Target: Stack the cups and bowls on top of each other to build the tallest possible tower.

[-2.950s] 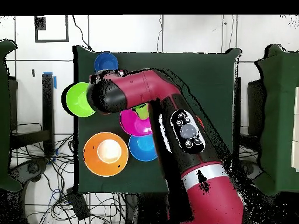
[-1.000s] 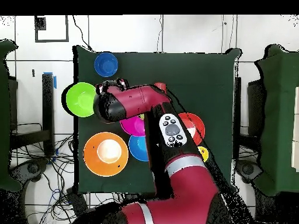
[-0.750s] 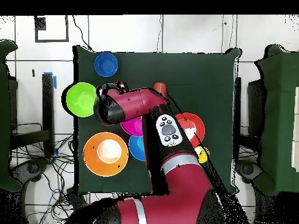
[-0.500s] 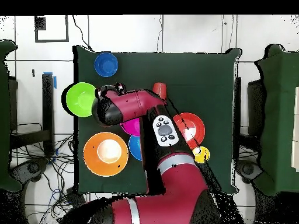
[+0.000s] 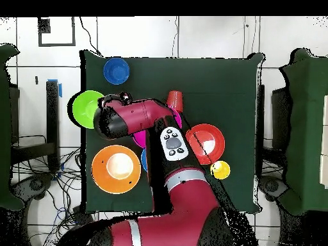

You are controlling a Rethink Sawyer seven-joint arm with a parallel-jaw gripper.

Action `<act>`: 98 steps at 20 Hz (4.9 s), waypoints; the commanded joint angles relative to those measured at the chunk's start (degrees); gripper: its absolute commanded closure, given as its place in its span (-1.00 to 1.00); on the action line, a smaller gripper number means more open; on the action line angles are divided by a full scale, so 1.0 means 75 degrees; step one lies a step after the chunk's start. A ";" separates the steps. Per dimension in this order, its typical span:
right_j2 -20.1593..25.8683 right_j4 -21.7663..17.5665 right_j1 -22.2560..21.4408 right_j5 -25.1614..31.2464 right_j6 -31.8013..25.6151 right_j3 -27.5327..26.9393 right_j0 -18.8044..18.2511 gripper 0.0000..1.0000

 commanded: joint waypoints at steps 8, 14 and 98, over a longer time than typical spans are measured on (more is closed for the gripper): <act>-0.0419 0.0262 0.0571 -0.0622 0.1308 0.0286 0.0381 -1.00; -0.0724 0.0272 0.0835 -0.0980 0.1354 0.0195 0.0575 -1.00; -0.0904 0.0237 0.0405 -0.0172 0.0959 0.0026 0.1477 -1.00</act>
